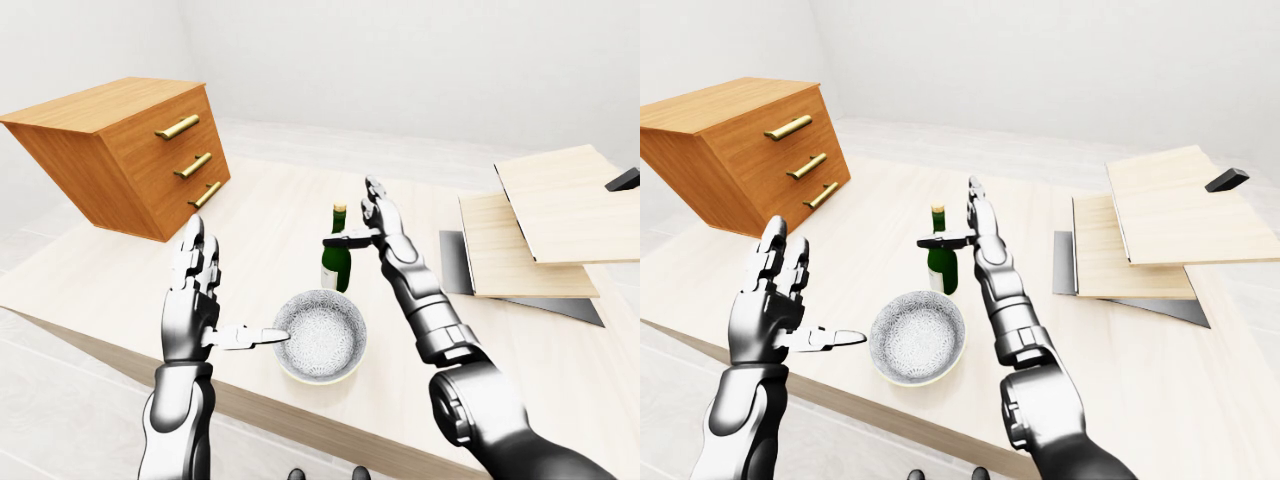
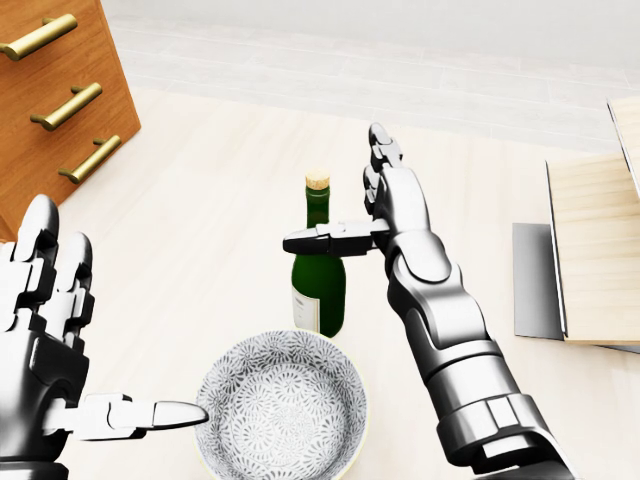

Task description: Put the wine bottle on the wine rack.

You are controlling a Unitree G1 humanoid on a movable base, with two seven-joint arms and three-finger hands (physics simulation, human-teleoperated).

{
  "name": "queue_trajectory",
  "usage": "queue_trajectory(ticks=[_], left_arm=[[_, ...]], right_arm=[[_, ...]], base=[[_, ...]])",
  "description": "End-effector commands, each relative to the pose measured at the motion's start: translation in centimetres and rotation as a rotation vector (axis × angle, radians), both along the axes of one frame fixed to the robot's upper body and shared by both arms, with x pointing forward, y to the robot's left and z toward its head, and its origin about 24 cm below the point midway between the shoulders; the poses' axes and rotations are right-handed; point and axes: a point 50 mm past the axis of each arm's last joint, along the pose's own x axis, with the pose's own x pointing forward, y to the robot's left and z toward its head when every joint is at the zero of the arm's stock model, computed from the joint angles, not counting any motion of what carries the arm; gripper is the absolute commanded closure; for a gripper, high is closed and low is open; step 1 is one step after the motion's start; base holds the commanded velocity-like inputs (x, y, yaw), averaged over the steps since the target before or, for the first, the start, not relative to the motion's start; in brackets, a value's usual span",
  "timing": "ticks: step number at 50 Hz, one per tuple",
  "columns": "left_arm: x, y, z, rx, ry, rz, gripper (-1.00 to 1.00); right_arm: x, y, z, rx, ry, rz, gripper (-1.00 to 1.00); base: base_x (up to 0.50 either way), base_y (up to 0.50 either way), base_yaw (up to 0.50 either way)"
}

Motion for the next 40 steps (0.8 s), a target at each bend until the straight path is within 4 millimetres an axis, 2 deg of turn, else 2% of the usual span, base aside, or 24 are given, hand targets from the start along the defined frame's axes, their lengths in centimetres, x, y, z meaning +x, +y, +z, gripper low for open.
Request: queue_trajectory(ticks=[1,29,30,31,33,35,36,40], left_arm=[[-0.1,0.0,0.0,0.000,-0.001,0.000,-1.00],[-0.2,0.1,0.2,-0.001,-0.010,0.001,-1.00],[-0.2,0.0,0.2,-0.001,-0.010,0.001,-1.00],[-0.2,0.0,0.2,-0.001,-0.010,0.001,-1.00],[-0.2,0.0,0.2,-0.002,-0.010,0.002,-1.00],[-0.2,0.0,0.3,-0.001,-0.013,0.002,-1.00],[-0.2,0.1,0.3,-0.001,-0.014,0.002,-1.00],[-0.2,0.1,0.3,-0.002,-0.014,0.003,-1.00]], right_arm=[[0.5,0.8,-0.1,-0.018,0.033,0.025,-1.00],[0.6,1.7,-0.1,-0.031,0.051,0.060,-1.00],[0.7,1.8,0.1,-0.024,0.041,0.070,-0.47],[0.7,1.8,0.2,-0.024,0.036,0.073,0.41],[0.6,1.9,0.4,-0.022,0.030,0.076,0.84],[0.6,1.9,0.4,-0.022,0.028,0.077,0.89],[0.6,1.9,0.3,-0.023,0.031,0.078,1.00],[0.5,1.9,0.2,-0.020,0.031,0.081,1.00]], base=[[0.00,0.00,0.00],[0.00,0.00,0.00],[0.00,0.00,0.00],[0.00,0.00,0.00],[0.00,0.00,0.00],[0.00,0.00,0.00],[0.00,0.00,0.00],[0.00,0.00,0.00]])
